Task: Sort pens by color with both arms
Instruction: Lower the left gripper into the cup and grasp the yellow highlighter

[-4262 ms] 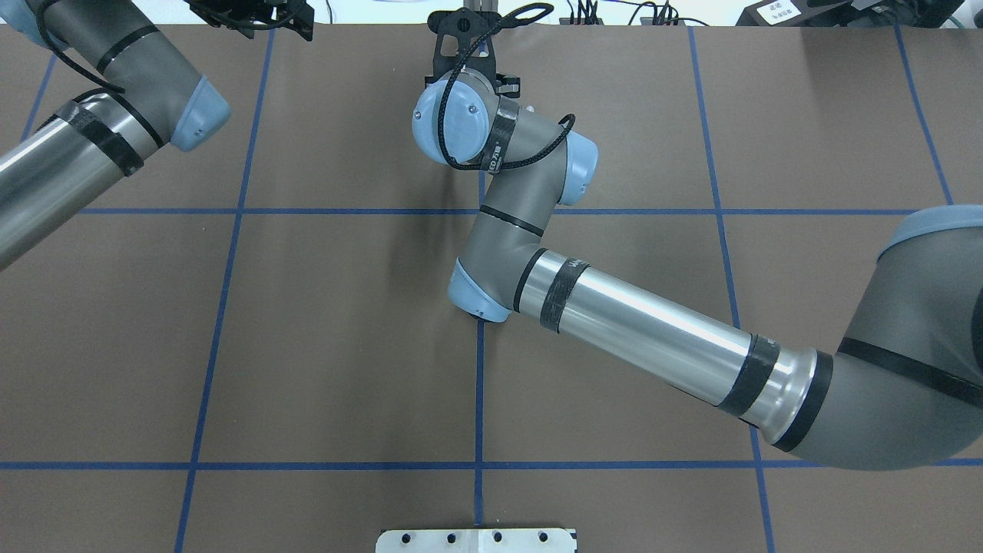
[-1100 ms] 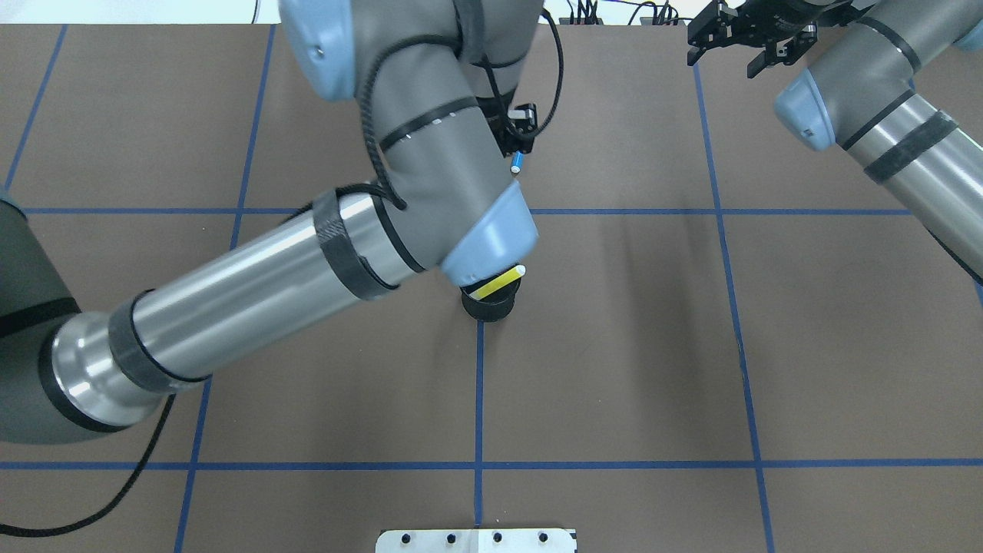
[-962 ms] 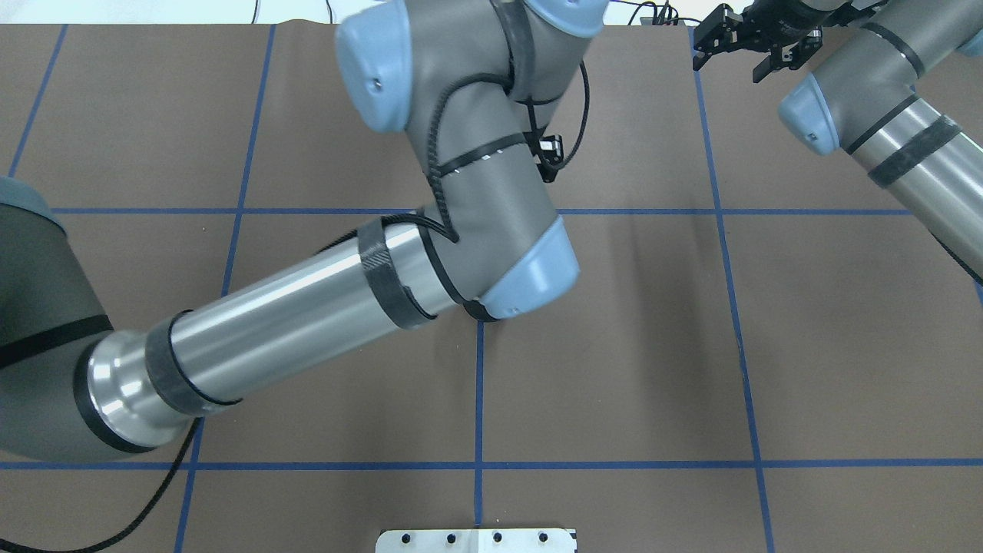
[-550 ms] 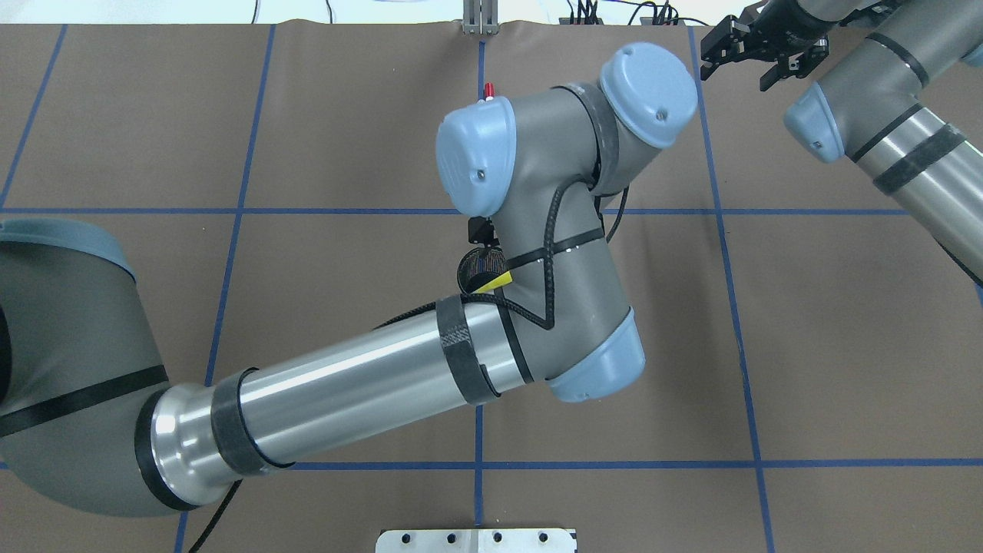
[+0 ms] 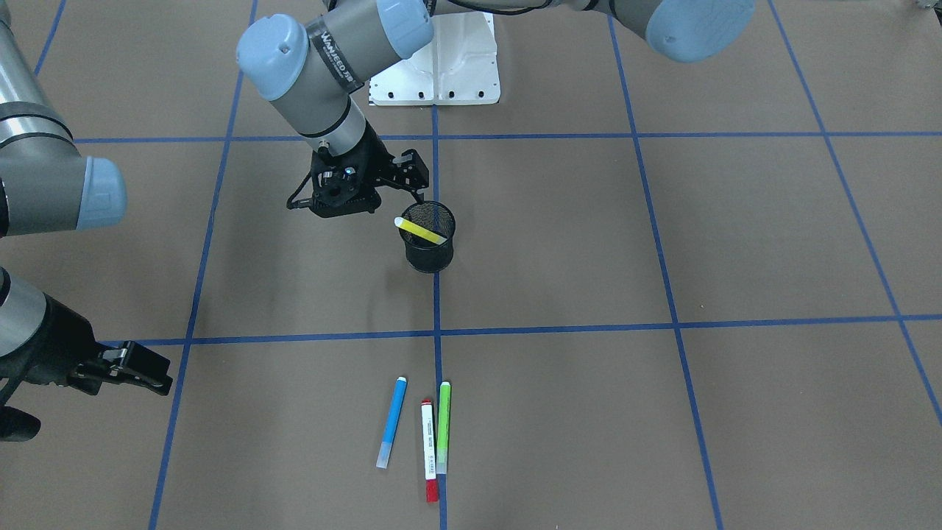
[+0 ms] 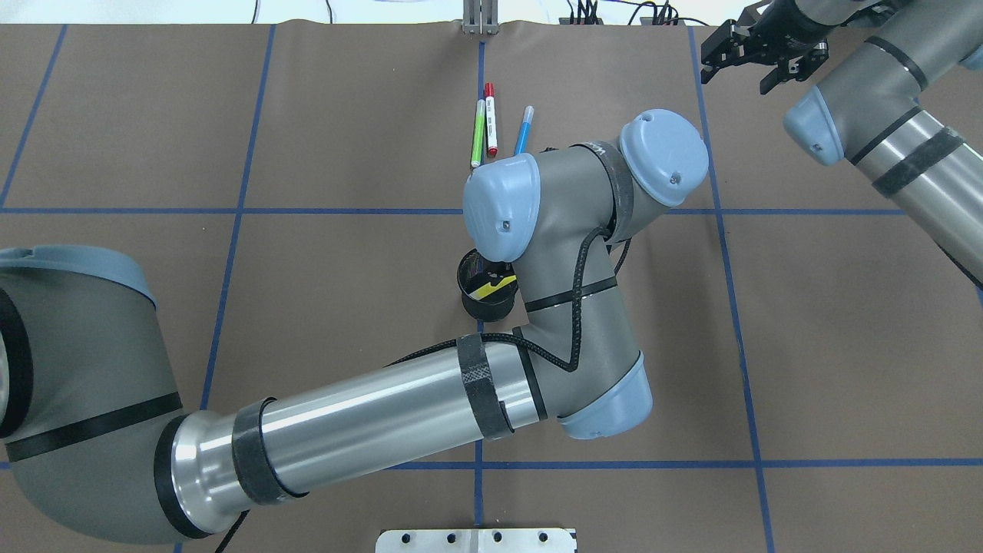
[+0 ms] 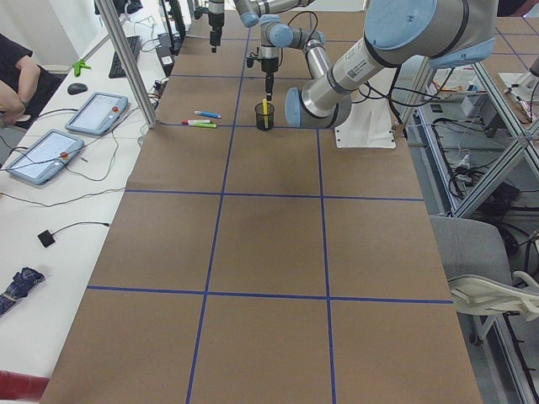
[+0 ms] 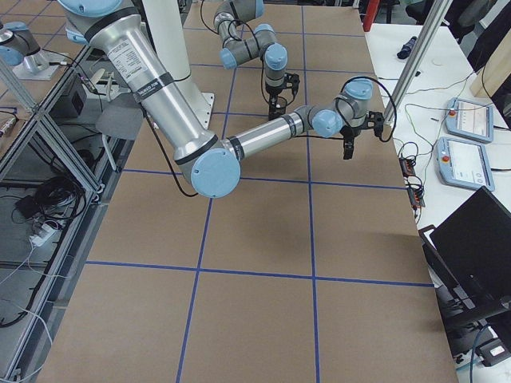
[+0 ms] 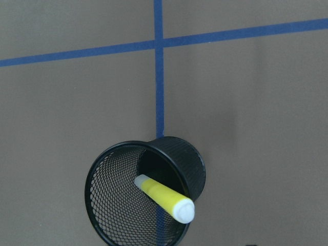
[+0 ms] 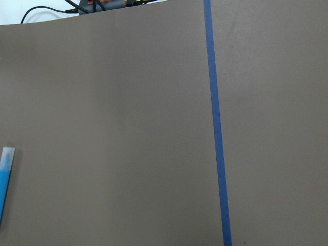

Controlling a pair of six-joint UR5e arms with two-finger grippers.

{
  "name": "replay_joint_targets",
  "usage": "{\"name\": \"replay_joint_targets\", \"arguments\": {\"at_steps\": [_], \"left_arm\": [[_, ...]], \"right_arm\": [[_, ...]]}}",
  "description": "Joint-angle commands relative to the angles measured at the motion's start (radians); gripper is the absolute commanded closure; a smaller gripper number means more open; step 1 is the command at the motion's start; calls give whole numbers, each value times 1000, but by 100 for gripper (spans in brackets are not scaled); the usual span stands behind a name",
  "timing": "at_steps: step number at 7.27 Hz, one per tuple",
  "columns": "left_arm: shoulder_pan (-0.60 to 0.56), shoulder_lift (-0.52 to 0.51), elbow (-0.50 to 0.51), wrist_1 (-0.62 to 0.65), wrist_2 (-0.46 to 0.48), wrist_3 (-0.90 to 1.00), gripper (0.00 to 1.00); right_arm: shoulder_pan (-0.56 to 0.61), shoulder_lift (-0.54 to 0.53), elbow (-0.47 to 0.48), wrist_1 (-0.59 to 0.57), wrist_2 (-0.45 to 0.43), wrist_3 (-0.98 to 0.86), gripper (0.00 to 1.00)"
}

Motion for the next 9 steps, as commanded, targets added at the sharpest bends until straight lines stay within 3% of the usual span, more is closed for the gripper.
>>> {"name": "replay_joint_targets", "arguments": {"at_steps": [1, 7, 9], "left_arm": [[1, 0, 11, -35, 29, 5, 21], [1, 9, 22, -55, 49, -4, 45], [1, 12, 19, -55, 58, -10, 59]], "right_arm": [[-3, -1, -1, 0, -1, 0, 0], [-12, -9, -3, 0, -8, -3, 0], [-12, -7, -1, 0, -11, -3, 0]]}}
